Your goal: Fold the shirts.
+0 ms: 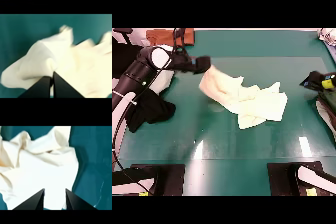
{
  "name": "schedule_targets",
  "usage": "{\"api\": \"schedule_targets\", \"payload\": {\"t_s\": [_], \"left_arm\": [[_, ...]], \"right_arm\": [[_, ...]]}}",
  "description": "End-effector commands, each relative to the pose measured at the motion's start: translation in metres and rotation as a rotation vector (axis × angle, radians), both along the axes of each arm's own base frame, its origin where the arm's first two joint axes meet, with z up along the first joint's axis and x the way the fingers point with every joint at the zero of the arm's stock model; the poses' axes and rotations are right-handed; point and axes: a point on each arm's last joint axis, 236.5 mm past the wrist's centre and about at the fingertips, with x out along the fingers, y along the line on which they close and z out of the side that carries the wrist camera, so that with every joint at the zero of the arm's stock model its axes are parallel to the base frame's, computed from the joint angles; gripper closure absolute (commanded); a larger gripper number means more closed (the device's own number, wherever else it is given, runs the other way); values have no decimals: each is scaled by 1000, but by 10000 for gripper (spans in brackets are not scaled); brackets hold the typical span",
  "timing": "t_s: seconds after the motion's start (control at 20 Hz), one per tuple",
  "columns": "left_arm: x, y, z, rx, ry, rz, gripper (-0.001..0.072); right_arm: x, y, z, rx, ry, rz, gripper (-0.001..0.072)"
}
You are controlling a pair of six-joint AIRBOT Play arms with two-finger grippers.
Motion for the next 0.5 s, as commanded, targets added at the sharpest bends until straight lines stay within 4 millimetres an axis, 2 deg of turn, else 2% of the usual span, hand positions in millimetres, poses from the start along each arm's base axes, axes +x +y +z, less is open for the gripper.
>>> {"api": "schedule_targets", "payload": {"t_s": [0.0, 0.15, 0.25, 0.3, 0.45], "left_arm": [[-34, 86, -42, 350, 205, 96, 684], [-47, 114, -49, 469, 264, 121, 684], [-48, 145, -50, 595, 268, 161, 684], [-46, 151, -52, 622, 256, 166, 684], [-31, 133, -74, 570, 201, 126, 681]], "right_arm": [[-22, 8, -40, 33, 102, -2, 390], [-35, 12, -51, 38, 122, -9, 390], [-40, 14, -51, 31, 106, -17, 390], [-44, 15, -51, 28, 98, -21, 390], [-56, 20, -51, 27, 92, -20, 390]]}}
